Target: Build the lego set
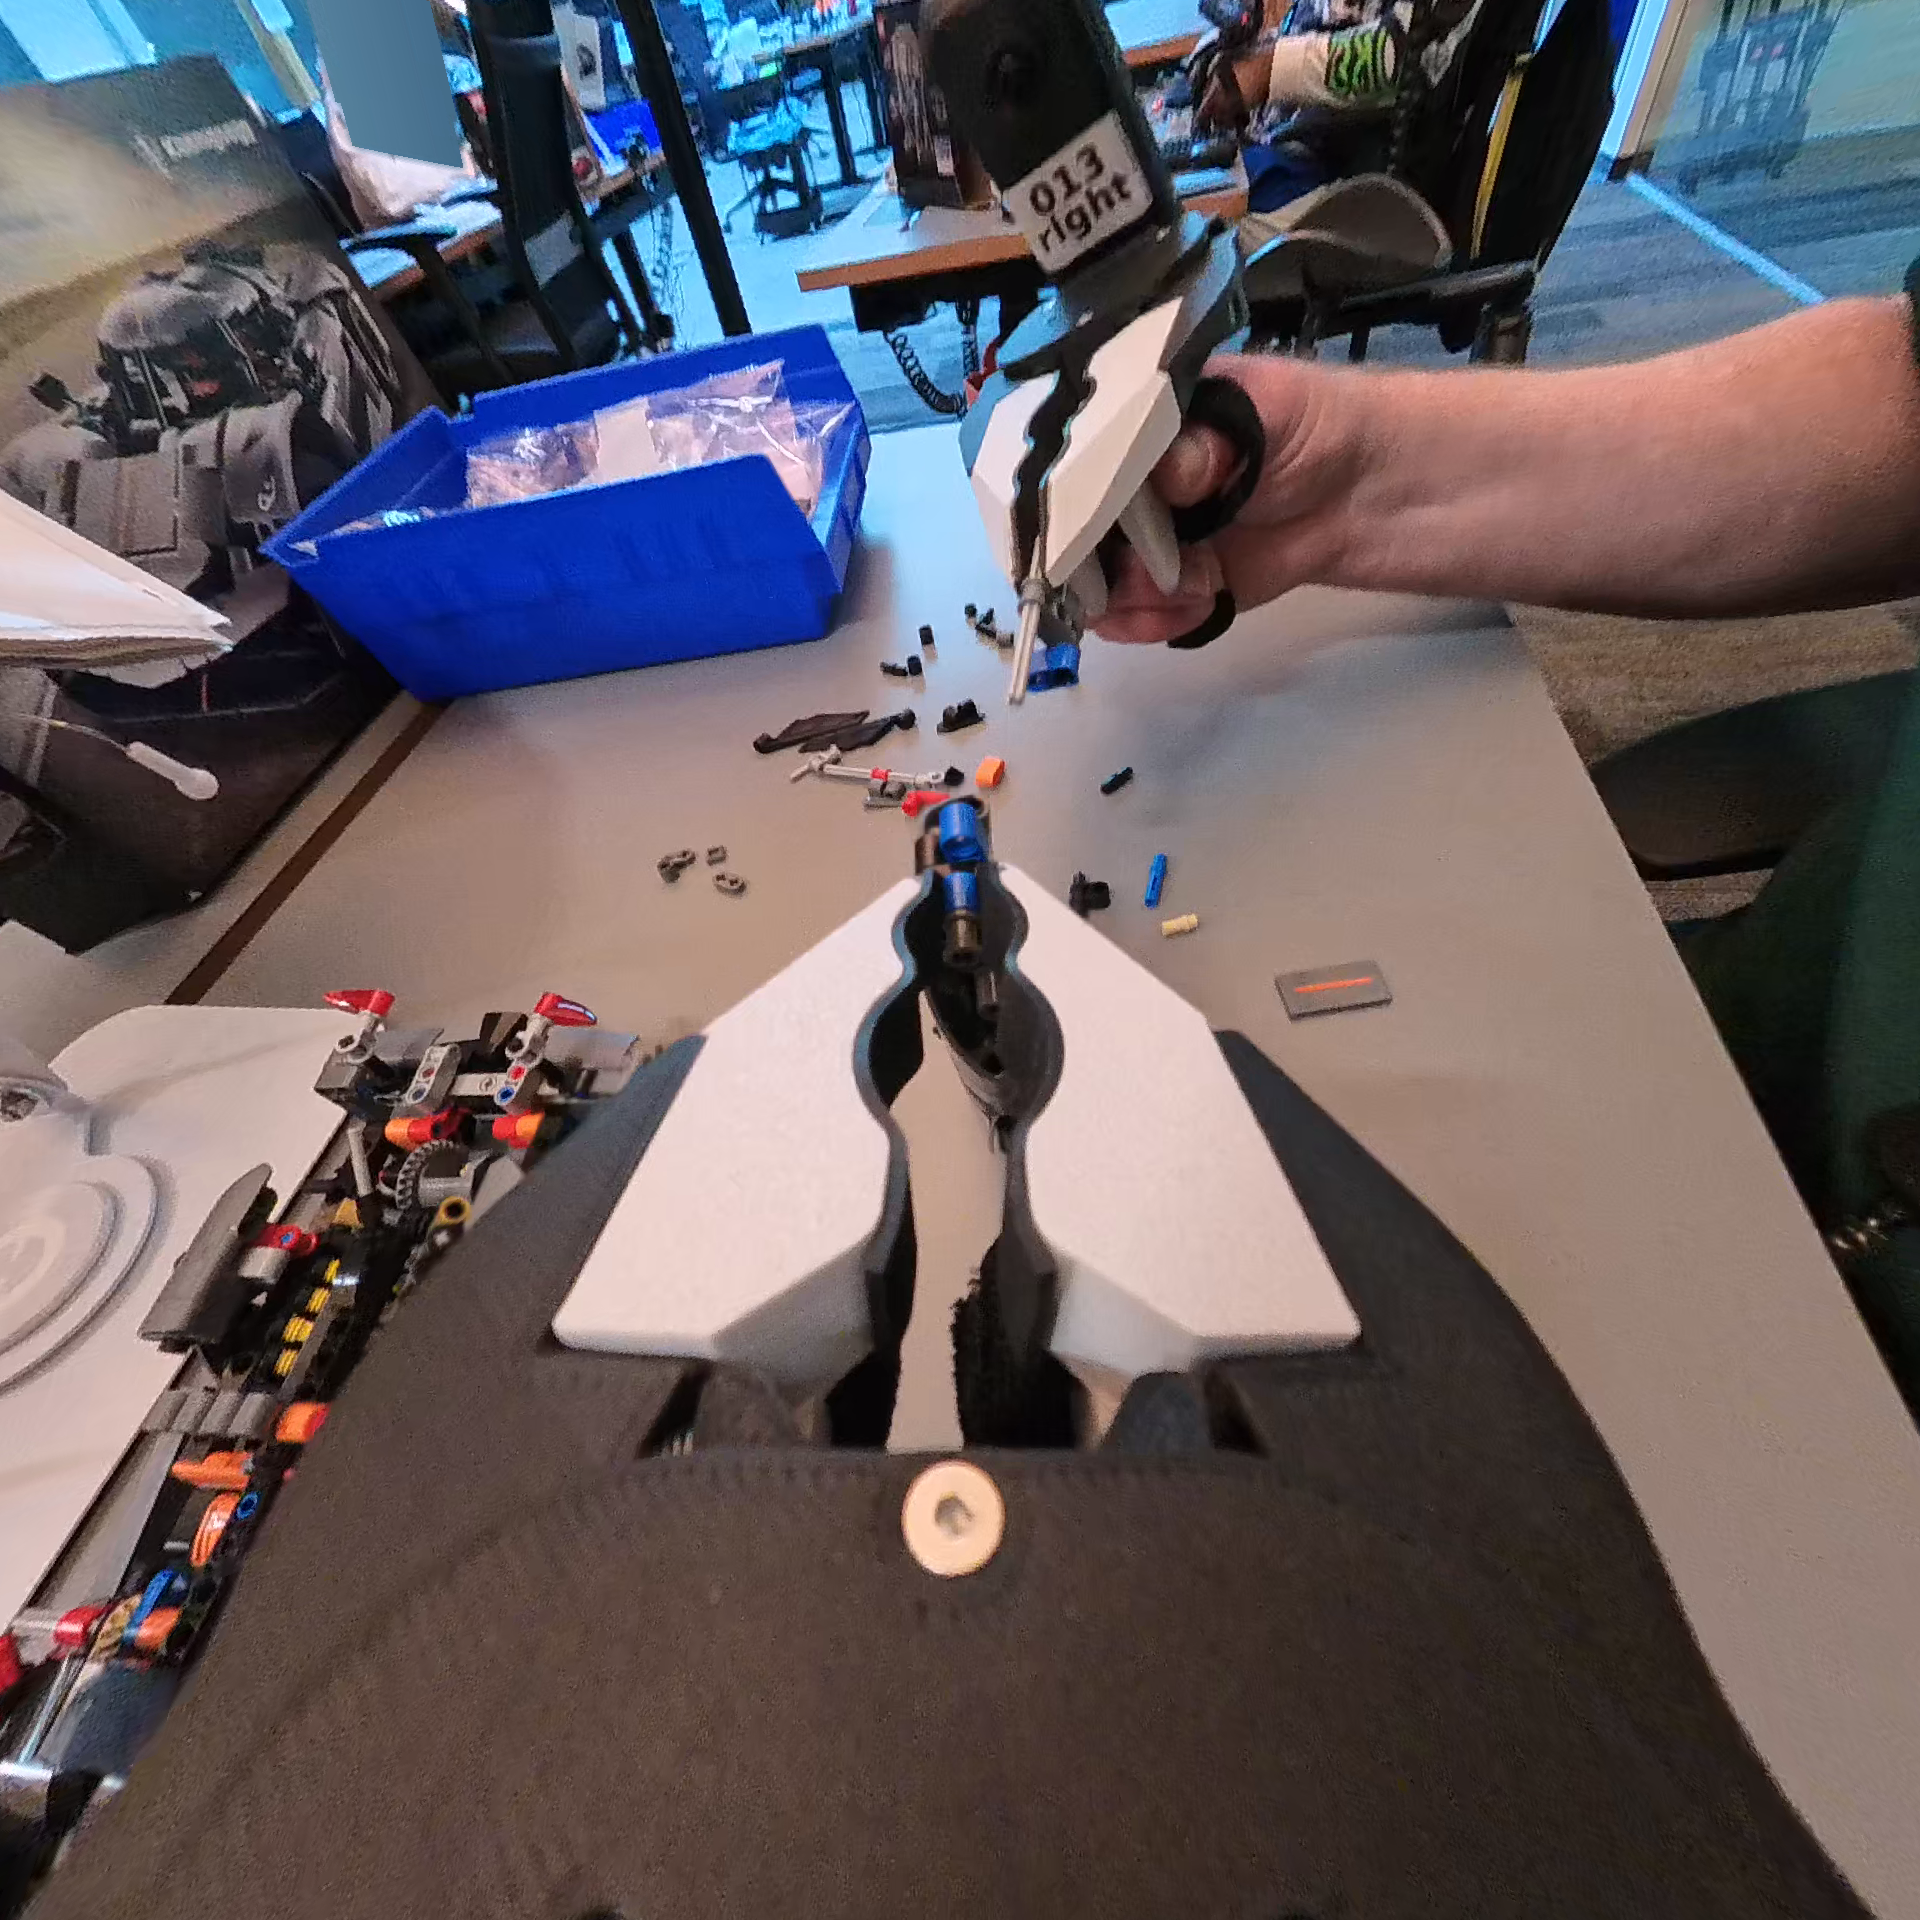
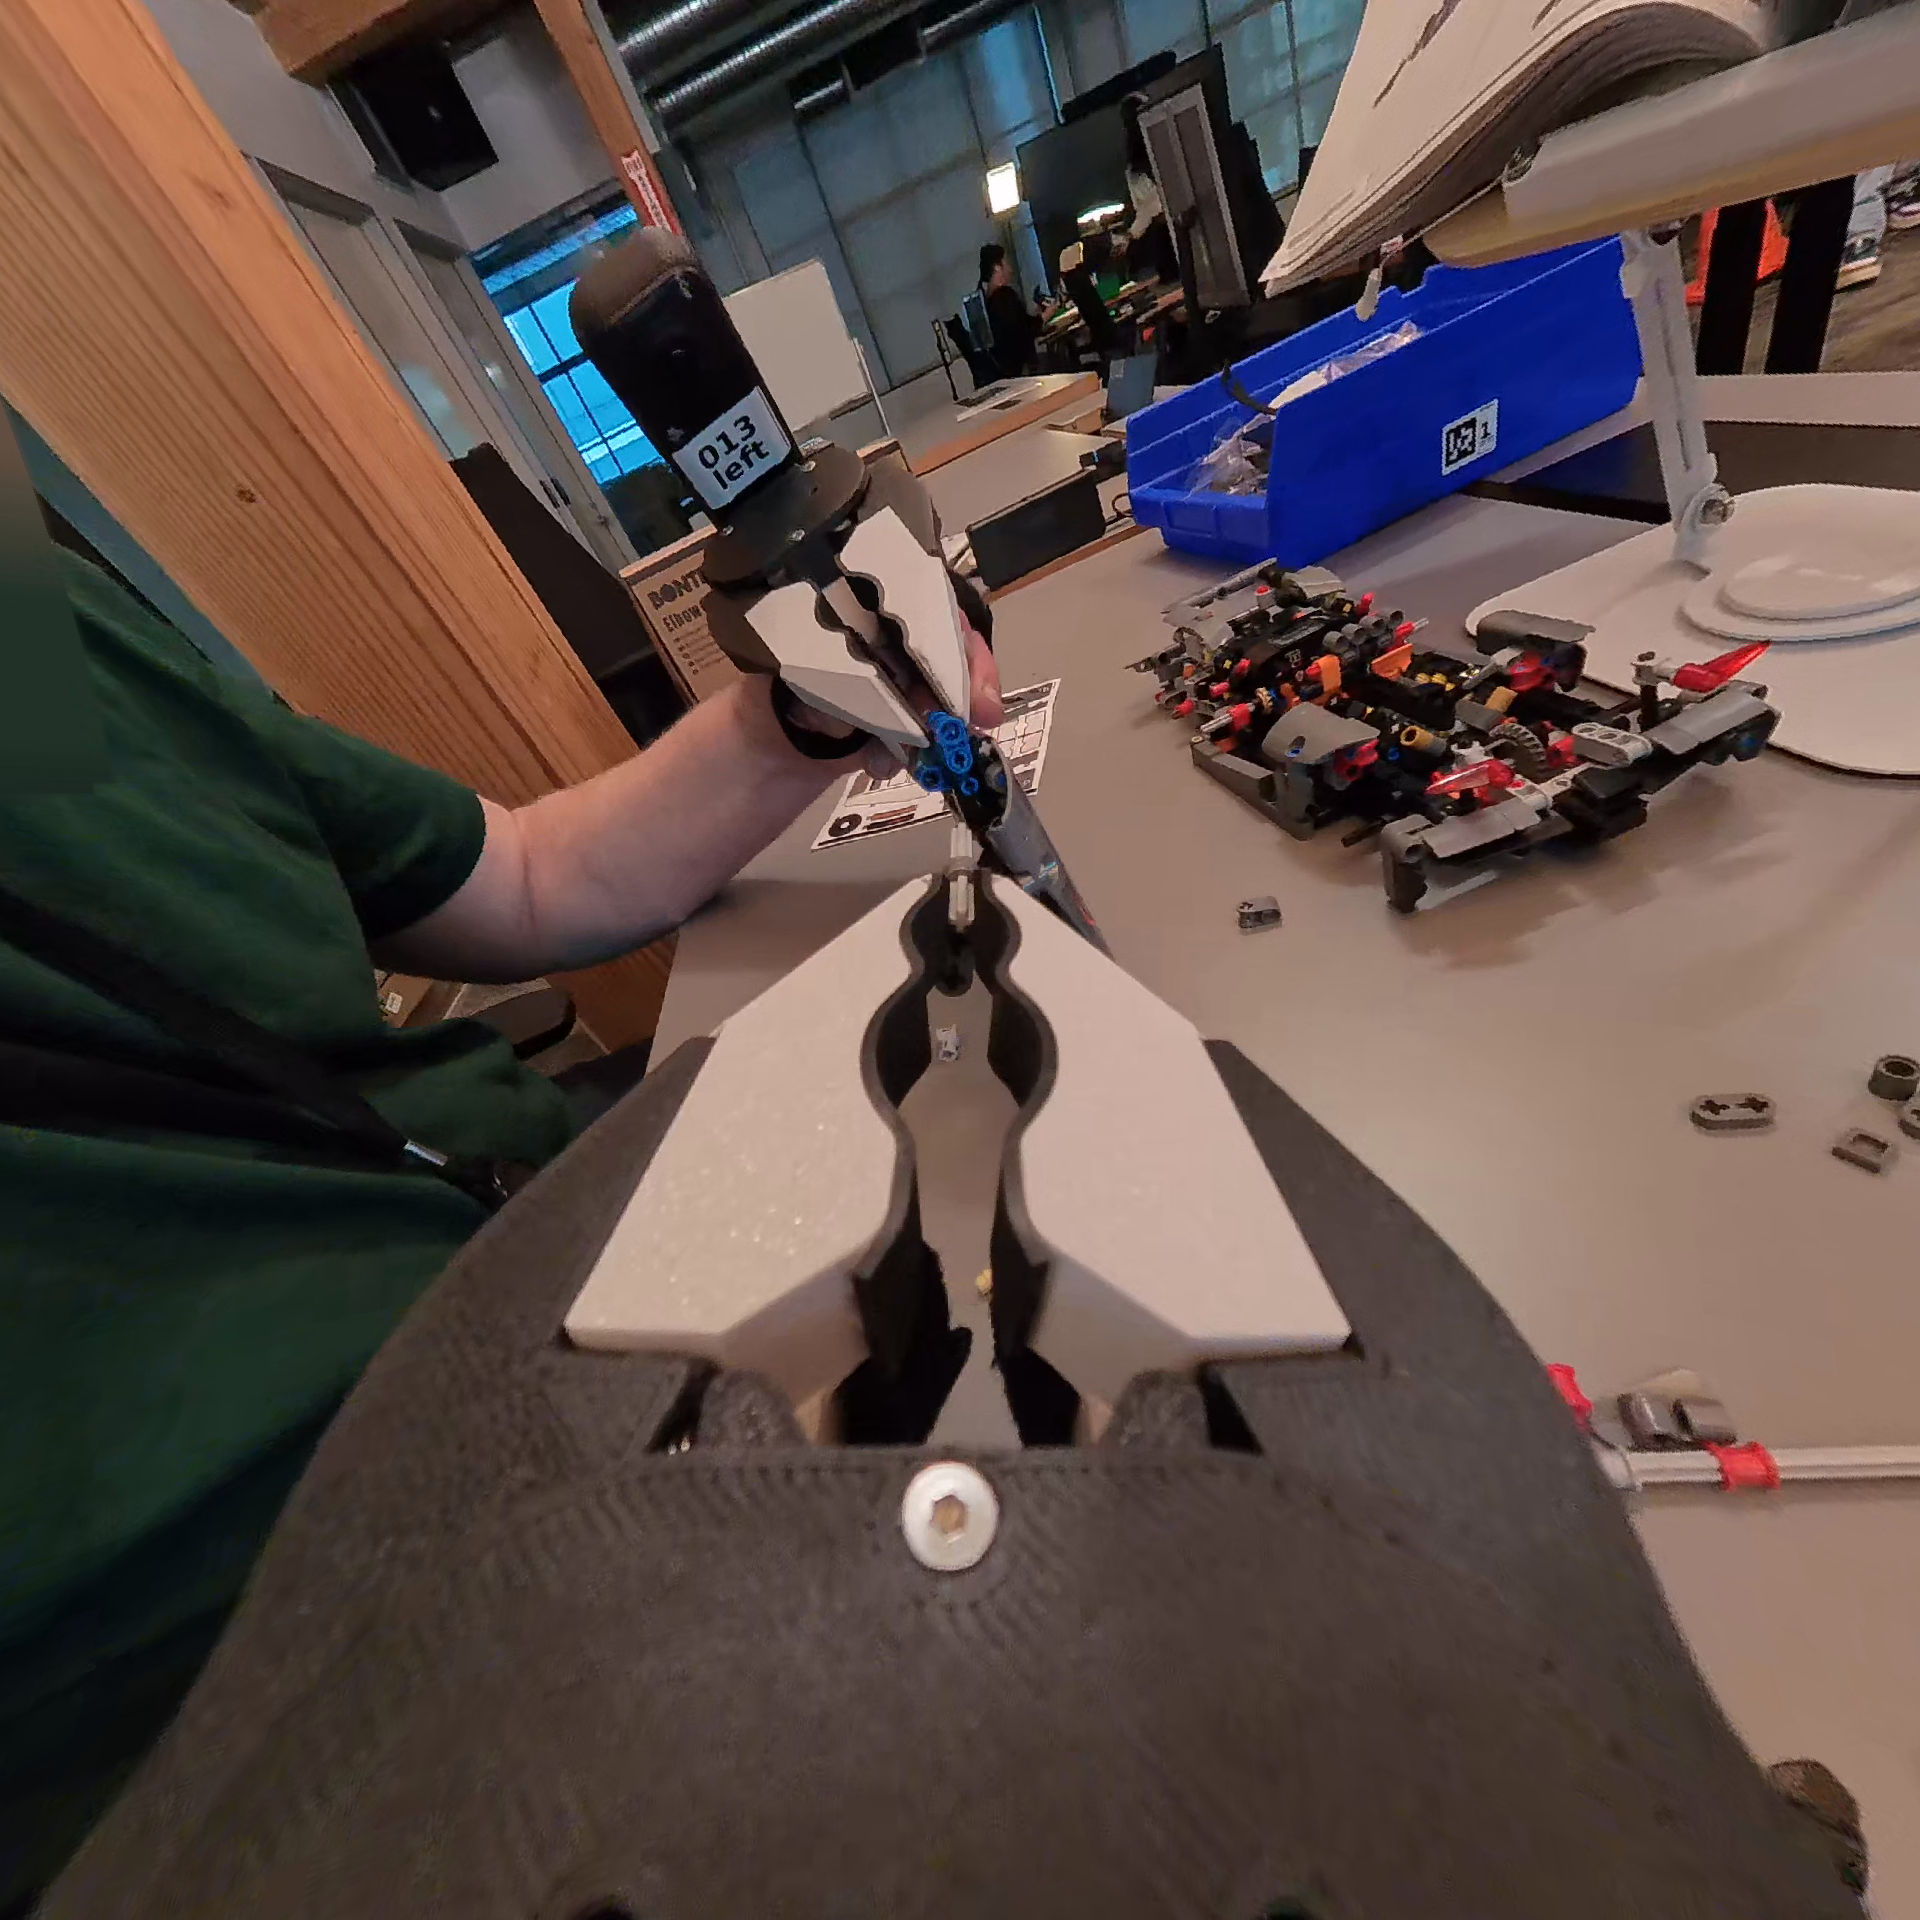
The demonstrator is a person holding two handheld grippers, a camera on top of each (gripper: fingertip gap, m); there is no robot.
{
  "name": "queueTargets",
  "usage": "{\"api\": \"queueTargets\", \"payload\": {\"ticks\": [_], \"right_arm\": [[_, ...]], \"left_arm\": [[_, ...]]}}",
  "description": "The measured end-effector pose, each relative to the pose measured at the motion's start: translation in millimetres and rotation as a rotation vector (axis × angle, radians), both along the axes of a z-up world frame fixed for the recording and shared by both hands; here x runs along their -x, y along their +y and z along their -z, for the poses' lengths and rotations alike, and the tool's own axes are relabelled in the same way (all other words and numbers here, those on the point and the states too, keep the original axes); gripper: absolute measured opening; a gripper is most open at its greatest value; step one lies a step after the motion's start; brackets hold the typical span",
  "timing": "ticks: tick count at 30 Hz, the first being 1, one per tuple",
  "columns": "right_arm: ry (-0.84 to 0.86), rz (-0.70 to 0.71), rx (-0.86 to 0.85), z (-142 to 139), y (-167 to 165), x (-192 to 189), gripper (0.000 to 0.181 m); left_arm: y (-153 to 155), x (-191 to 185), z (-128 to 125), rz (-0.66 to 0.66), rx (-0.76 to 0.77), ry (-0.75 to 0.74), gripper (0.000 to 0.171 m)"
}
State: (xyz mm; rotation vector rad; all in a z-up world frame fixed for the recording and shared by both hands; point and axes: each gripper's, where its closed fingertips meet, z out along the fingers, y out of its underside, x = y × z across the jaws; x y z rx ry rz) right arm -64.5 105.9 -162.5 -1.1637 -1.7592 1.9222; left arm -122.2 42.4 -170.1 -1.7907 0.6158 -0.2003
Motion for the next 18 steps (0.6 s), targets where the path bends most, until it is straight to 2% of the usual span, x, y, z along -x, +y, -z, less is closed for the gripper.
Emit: {"api": "queueTargets", "payload": {"ticks": [6, 15, 18], "right_arm": [[-0.002, -0.025, 0.022, 0.5, -12.2, -1.2, 0.002], [-0.040, -0.062, 0.039, 6.0, -25.4, 18.9, 0.002], [-0.051, -0.075, 0.049, 6.1, -26.0, 25.4, 0.002]], "left_arm": [[-7.9, 12.1, 1.2, -0.048, 0.026, -0.042, 0.005], [-12.9, 59.0, 13.7, -0.126, 0.143, -0.474, 0.005], [-15.4, 72.6, 28.1, -0.174, 0.208, -0.539, 0.005]]}}
